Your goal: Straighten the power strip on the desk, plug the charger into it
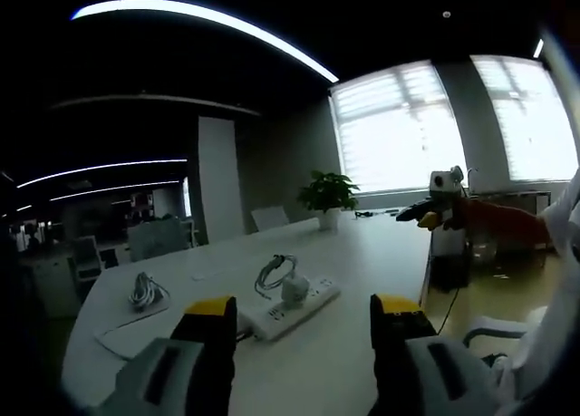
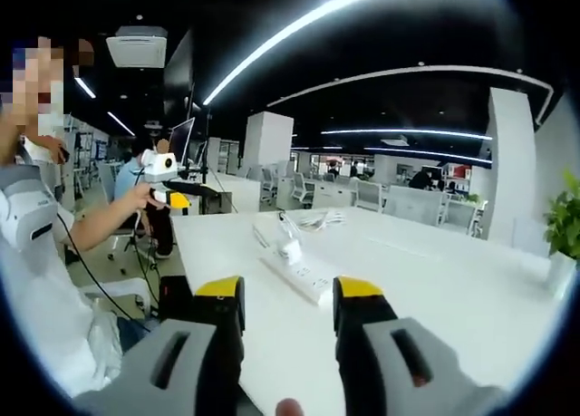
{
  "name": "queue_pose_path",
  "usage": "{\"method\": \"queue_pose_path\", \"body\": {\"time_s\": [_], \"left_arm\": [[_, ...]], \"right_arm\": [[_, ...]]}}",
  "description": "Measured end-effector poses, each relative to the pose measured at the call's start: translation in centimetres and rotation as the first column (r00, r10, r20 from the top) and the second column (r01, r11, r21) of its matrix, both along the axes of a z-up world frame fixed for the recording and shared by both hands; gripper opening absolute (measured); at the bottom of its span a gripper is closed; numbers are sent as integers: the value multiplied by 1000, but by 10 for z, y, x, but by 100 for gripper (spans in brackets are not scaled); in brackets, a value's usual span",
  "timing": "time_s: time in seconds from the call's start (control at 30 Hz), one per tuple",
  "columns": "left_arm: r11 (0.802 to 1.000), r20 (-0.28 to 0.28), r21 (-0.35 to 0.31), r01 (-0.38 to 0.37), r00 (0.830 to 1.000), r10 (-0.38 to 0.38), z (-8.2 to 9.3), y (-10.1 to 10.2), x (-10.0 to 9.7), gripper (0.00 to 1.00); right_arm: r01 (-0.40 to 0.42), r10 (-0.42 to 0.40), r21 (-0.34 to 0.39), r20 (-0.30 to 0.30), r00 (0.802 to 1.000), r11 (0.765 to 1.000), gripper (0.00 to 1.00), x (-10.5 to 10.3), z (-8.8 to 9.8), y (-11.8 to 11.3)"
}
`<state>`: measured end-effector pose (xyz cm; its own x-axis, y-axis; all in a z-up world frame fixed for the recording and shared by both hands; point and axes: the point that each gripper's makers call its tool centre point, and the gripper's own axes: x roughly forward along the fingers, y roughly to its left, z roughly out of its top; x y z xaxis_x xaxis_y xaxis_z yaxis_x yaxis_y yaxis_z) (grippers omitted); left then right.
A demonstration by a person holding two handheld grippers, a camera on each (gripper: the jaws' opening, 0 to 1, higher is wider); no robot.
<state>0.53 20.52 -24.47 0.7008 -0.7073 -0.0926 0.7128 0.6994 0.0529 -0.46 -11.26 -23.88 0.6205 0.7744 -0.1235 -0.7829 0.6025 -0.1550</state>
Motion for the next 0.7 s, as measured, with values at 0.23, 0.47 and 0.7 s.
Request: {"method": "queue_pose_path", "body": {"time_s": [0.23, 0.47, 0.7], "left_arm": [[1000, 22, 8, -23, 999, 23, 8, 12, -12, 62], [998, 37, -14, -69, 997, 69, 11, 22, -14, 62], [994, 42, -58, -97, 994, 100, 19, 37, -24, 61]], "right_arm": [[18, -18, 18, -24, 1000, 1000, 39, 4, -10, -6], [16, -11, 106, -48, 999, 994, 39, 19, -23, -14], [44, -34, 167, -61, 998, 985, 38, 35, -16, -12]]}}
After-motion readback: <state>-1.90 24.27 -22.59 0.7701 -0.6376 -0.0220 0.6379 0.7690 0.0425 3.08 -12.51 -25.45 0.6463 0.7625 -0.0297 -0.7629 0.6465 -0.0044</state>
